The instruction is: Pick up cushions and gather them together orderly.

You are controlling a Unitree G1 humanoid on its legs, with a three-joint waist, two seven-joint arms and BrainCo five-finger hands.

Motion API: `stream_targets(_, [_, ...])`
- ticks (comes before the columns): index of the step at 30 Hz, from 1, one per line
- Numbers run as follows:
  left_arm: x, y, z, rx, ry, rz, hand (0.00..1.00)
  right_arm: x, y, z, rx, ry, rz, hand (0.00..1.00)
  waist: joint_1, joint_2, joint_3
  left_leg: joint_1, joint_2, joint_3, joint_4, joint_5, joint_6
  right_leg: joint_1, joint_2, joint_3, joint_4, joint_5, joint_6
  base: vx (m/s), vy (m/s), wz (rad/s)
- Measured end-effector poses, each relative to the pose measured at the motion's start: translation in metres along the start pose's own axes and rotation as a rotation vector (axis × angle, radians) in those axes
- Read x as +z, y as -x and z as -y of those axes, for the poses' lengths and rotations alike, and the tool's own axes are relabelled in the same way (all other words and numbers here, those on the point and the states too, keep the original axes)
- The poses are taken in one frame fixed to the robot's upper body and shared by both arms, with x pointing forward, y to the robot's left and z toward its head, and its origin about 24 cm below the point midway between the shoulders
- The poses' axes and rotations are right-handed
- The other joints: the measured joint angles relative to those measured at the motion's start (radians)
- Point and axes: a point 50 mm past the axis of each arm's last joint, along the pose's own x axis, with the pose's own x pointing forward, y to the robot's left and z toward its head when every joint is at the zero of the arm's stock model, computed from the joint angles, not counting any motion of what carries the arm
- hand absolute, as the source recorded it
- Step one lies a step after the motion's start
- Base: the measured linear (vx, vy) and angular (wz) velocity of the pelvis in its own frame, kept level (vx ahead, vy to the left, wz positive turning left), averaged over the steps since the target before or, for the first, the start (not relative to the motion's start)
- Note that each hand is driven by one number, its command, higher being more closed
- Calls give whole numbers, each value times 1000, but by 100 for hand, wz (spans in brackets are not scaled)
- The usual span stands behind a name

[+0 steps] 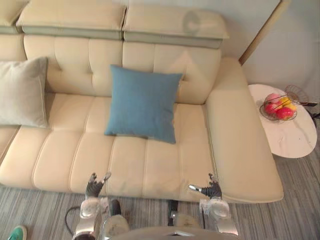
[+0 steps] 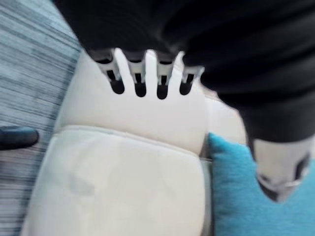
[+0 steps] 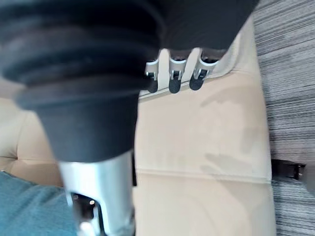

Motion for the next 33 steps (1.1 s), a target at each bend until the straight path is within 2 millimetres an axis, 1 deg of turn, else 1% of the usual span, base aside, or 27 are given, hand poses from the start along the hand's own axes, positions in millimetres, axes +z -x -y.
stream_targets(1, [-5, 1, -2, 7, 2, -24, 0, -5, 0, 0, 3, 4, -21, 0, -2, 1, -5, 8, -2, 0, -4, 0, 0, 8, 0, 1, -7, 2, -2, -4, 8, -11])
stream_targets(2, [-15, 2, -5, 15, -2, -65, 0, -16, 2, 0, 5, 7, -72, 0, -2, 1, -14, 22, -3, 0, -6, -3, -3, 24, 0, 3, -17, 5, -2, -5, 4, -6])
stream_targets(4, [-25, 4, -7, 23, -2, -109, 0, -32, 3, 3, -5, 4, -142, 0, -2, 2, -19, 45, -4, -3, -8, -9, -7, 47, 0, 5, -24, 5, 0, -3, -2, -8])
stream_targets(5, [-34, 6, -9, 28, -21, -149, 0, -46, 6, 7, -16, 5, -208, 0, -3, 4, -27, 68, -8, -4, -21, -9, -7, 59, 1, 13, -24, 1, 4, -5, -3, -13])
stream_targets(6, [-37, 6, -10, 31, -21, -160, 0, -50, 7, 9, -20, 1, -226, 0, -3, 4, -31, 75, -11, -6, -26, -10, -7, 61, 1, 18, -24, 0, 5, -2, -3, -24])
stream_targets(8, [-48, 10, -12, 33, -32, -208, 0, -64, 11, 12, -15, -4, -295, 0, -6, 7, -41, 104, -16, -4, -40, -11, -6, 74, 2, 33, -24, 0, 5, 6, 1, -20])
stream_targets(10, [-54, 12, -12, 26, -44, -231, 0, -70, 13, 15, -33, -26, -326, 0, -11, 7, -47, 117, -18, -2, -39, -17, -5, 82, 2, 42, -24, 0, 5, 5, 7, -13])
stream_targets(12, [-61, 15, -12, 10, -66, -259, 0, -75, 15, 19, -44, -33, -353, 0, -12, 8, -47, 144, -20, 9, -39, -24, -4, 99, 2, 55, -24, 0, 5, 1, 12, -17])
stream_targets(14, [-62, 15, -12, 4, -71, -264, 0, -77, 15, 20, -47, -39, -365, 0, -13, 7, -50, 151, -20, 13, -39, -26, -3, 104, 2, 58, -24, 0, 5, -3, 7, -8])
stream_targets(16, [-64, 16, -12, 0, -78, -275, 0, -82, 17, 22, -55, -64, -394, 0, -13, 13, -55, 165, -20, 18, -39, -30, -4, 113, 2, 60, -24, -1, 5, -7, 5, -6])
stream_targets(17, [-64, 16, -12, -5, -83, -275, 0, -82, 17, 22, -54, -69, -395, 0, -14, 9, -57, 168, -21, 18, -39, -31, -5, 114, 2, 61, -24, -2, 5, -15, 4, -6])
stream_targets(18, [-64, 16, -12, -10, -85, -275, 0, -83, 18, 22, -54, -69, -396, 0, -16, 17, -52, 172, -21, 21, -39, -32, -5, 116, 2, 65, -24, -2, 5, -12, 3, -5])
stream_targets(19, [-65, 16, -12, -11, -89, -276, 0, -83, 18, 22, -54, -69, -396, 0, -17, 10, -56, 177, -22, 22, -39, -33, -5, 124, 3, 70, -24, -2, 5, -12, 6, -8])
stream_targets(20, [-65, 16, -12, -12, -93, -276, 0, -83, 18, 23, -54, -69, -397, 0, -17, 18, -52, 180, -23, 21, -38, -37, -4, 124, 3, 76, -24, -2, 5, -8, 7, -11])
stream_targets(21, [-65, 16, -12, -12, -94, -276, 0, -83, 18, 23, -54, -69, -398, 0, -17, 19, -52, 182, -25, 21, -38, -40, -3, 124, 3, 80, -24, -2, 5, -28, 10, -14])
stream_targets(23, [-65, 16, -12, -13, -100, -275, 0, -83, 17, 22, -52, -68, -397, 0, -16, 14, -52, 176, -29, 31, -39, -44, -2, 103, 4, 104, -20, -6, 10, -49, 12, -28])
stream_targets(24, [-64, 16, -12, -13, -100, -274, 0, -82, 17, 22, -51, -68, -395, 0, -13, 1, -48, 176, -31, 43, -38, -45, -1, 87, 4, 116, -14, -5, 9, -27, 14, -45])
stream_targets(25, [-63, 15, -12, -12, -99, -270, 0, -80, 15, 21, -48, -70, -387, 0, -9, 10, -45, 175, -33, 59, -36, -47, 0, 69, 6, 137, -4, 0, 4, 1, 21, -55])
stream_targets(26, [-61, 13, -13, -9, -95, -264, 0, -75, 12, 18, -41, -71, -371, 0, -8, -4, -39, 173, -36, 83, -26, -52, 2, 52, 7, 165, 11, 5, 5, -28, 26, -81])
stream_targets(27, [-57, 11, -14, -1, -90, -253, 0, -67, 8, 12, -29, -79, -348, 0, -3, -9, -20, 152, -35, 124, 13, -72, 2, 16, 8, 200, 24, 16, -3, -30, 23, -76])
stream_targets(28, [-55, 10, -14, 1, -87, -249, 0, -65, 7, 10, -26, -83, -339, 0, -2, -11, -10, 143, -34, 135, 32, -82, 3, 6, 9, 211, 27, 18, -7, -81, 20, -76])
stream_targets(29, [-49, 6, -15, 10, -74, -231, 0, -56, 5, 4, -13, -93, -303, 0, -5, -22, 11, 90, -22, 161, 126, -126, 11, -19, 11, 224, 29, 27, -28, -81, 10, -48])
stream_targets(30, [-47, 5, -14, 11, -69, -223, 0, -55, 5, 2, -6, -87, -295, 0, -6, -33, 15, 60, -17, 162, 178, -142, 35, -29, 13, 218, 18, 20, -95, -104, 24, -54])
stream_targets(31, [-44, 4, -11, 4, -64, -215, 0, -51, 4, 0, 4, -77, -281, 0, -1, -24, 23, 22, -18, 151, 203, -160, 66, -31, 15, 152, -7, -33, -247, -112, 88, -75])
stream_targets(32, [-41, 4, -7, -3, -57, -199, 0, -40, -3, 4, -5, -68, -244, 0, 12, 28, 32, 23, 22, 166, 173, -145, 90, -69, 15, 20, 107, -144, -223, -93, 97, -65])
stream_targets(33, [-39, 4, -6, -5, -56, -192, 0, -38, -4, 2, 1, -67, -238, 0, 7, 31, 35, 13, 27, 166, 177, -139, 86, -104, -3, -4, 234, -164, -190, -76, 90, -29])
